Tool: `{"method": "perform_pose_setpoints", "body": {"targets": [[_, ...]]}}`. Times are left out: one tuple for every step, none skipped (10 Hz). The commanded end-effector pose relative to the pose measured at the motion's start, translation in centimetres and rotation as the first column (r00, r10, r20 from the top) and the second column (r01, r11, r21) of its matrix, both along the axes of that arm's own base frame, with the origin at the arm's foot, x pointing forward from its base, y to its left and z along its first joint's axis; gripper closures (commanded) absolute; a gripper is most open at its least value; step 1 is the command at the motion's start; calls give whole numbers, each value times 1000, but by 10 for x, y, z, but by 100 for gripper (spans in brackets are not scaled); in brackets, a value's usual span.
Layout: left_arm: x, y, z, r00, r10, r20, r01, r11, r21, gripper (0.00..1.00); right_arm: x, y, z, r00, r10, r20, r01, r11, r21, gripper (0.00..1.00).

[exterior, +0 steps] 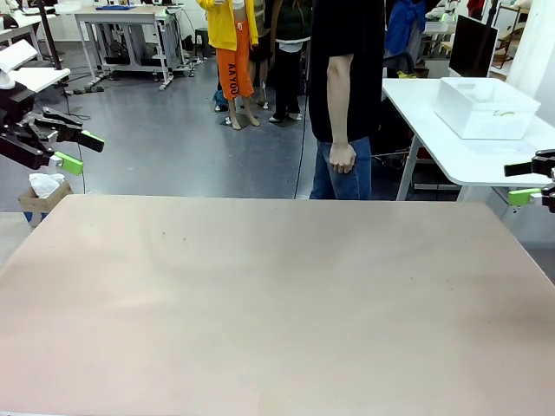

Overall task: Stack the cups and store them in the basket.
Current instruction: Place the stack of Reusable plastic cups into the Pantry Basket.

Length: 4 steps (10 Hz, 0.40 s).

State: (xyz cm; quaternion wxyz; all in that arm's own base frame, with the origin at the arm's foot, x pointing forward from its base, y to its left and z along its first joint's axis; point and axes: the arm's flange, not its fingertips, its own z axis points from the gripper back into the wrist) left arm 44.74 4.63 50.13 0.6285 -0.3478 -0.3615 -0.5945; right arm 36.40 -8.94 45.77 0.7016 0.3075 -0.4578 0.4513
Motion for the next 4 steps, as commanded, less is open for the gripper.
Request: {"method": "perform_pose_setpoints", "body": {"targets": [[-3,-1,5,1000,5,-11,-5,1000,-12,0,2,0,2,1000,-3,11,3,1000,4,0],[-3,-1,5,1000,5,-11,-5,1000,-12,0,2,0,2,1000,-3,11,3,1000,4,0],[-3,-1,5,1000,5,-11,-5,1000,-12,0,2,0,2,1000,-3,11,3,1000,4,0],[-3,-1,5,1000,5,-11,-5,1000,-12,0,2,0,2,1000,-3,11,3,1000,4,0]]}}
